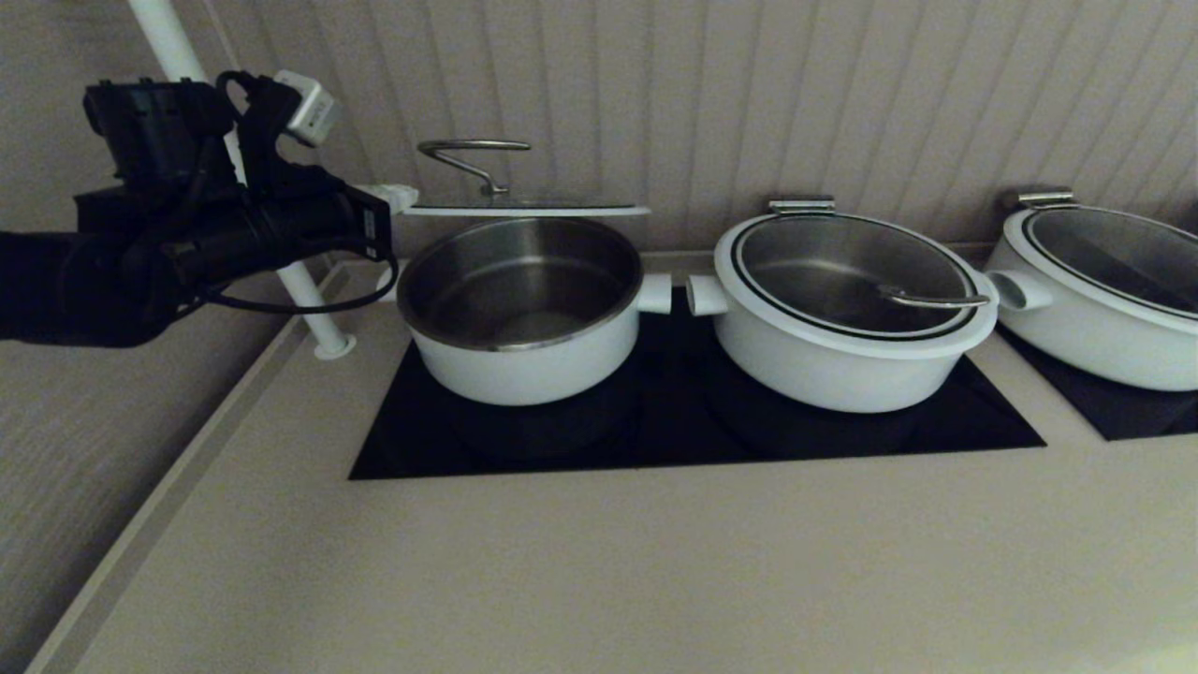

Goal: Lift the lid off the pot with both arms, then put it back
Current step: Close the pot lid

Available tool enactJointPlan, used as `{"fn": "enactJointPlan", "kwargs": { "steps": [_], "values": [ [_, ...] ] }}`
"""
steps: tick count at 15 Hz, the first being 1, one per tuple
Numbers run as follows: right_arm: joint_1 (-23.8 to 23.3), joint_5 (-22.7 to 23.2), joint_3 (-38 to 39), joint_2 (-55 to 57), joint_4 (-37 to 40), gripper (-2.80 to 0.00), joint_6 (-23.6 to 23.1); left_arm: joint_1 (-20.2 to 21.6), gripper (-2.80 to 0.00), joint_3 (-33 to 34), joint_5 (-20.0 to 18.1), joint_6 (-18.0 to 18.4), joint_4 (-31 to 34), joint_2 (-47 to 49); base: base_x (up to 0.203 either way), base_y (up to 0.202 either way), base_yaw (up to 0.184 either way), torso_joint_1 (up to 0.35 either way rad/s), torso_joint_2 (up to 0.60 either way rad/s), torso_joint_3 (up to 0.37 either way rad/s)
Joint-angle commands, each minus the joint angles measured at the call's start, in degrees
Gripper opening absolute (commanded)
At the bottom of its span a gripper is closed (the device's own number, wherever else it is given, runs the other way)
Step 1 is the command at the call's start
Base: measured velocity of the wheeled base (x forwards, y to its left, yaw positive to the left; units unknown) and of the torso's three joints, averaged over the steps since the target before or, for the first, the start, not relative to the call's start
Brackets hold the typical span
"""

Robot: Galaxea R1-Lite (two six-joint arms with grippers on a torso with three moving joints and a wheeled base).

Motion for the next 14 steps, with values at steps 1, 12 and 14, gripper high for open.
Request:
{"fn": "enactJointPlan", "kwargs": {
  "steps": [1, 12, 14],
  "values": [
    [0.06, 0.05, 0.0, -0.02, -0.01, -2.8, -0.04, 0.0, -2.8, 0.69, -0.19, 0.06, -0.16, 0.08, 0.0, 0.0, 0.0, 0.0, 0.0, 0.0],
    [0.06, 0.07, 0.0, 0.05, -0.01, -2.8, -0.04, 0.0, -2.8, 5.49, -0.1, 0.12, -4.64, 0.08, 0.0, 0.0, 0.0, 0.0, 0.0, 0.0],
    [0.06, 0.07, 0.0, 0.06, 0.07, -2.8, -0.04, 0.0, -2.8, 5.55, -0.1, 0.15, -4.64, 0.08, 0.0, 0.0, 0.0, 0.0, 0.0, 0.0]
  ]
}}
